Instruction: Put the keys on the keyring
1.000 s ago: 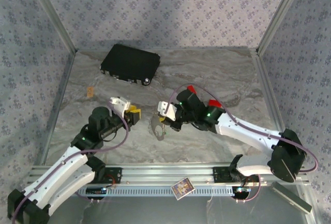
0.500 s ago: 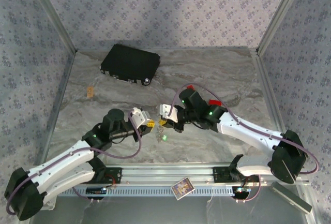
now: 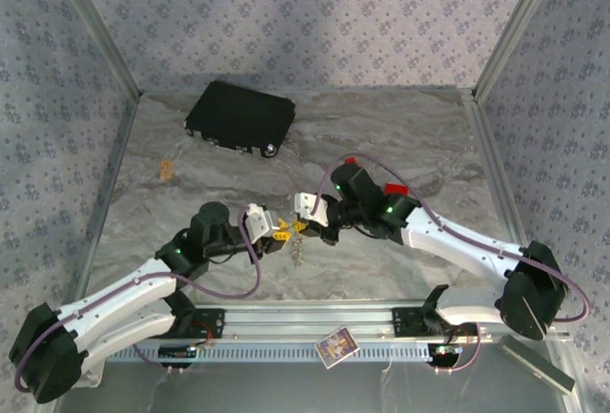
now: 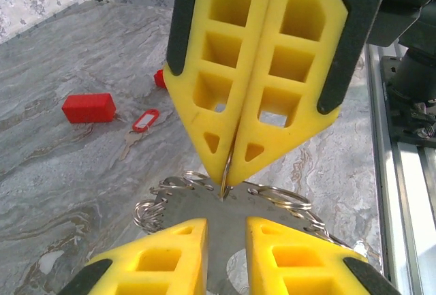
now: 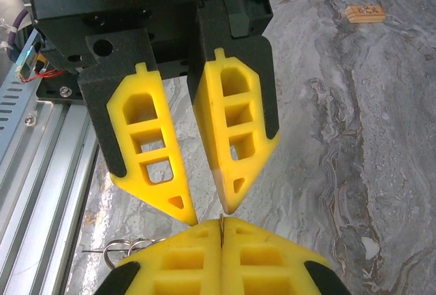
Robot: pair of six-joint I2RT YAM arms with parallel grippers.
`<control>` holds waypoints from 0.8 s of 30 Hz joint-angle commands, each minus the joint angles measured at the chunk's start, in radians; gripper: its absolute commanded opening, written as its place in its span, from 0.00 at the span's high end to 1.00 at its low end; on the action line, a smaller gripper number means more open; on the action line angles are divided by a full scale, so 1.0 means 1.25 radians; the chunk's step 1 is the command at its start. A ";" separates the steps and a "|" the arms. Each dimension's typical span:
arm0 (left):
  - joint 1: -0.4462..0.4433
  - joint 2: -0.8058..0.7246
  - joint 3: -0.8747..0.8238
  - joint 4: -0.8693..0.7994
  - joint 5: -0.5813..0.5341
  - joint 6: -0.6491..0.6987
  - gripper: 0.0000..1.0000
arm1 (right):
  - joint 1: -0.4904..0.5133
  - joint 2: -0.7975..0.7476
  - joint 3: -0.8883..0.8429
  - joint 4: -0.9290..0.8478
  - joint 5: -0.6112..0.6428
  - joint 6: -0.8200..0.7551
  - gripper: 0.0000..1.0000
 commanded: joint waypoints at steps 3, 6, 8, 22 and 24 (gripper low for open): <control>-0.005 0.010 -0.007 0.048 0.040 0.015 0.79 | 0.013 -0.012 0.013 0.025 -0.024 0.005 1.00; -0.005 0.017 -0.006 0.054 0.041 0.015 0.80 | 0.018 -0.008 0.016 0.027 -0.028 0.006 1.00; -0.005 0.017 -0.007 0.058 0.041 0.014 0.81 | 0.020 -0.005 0.018 0.027 -0.028 0.006 1.00; -0.006 -0.011 -0.020 0.078 0.063 0.015 1.00 | 0.032 0.009 0.019 0.043 -0.018 0.014 1.00; -0.006 -0.020 -0.026 0.080 0.052 0.019 1.00 | 0.031 0.006 0.009 0.056 0.008 0.024 0.99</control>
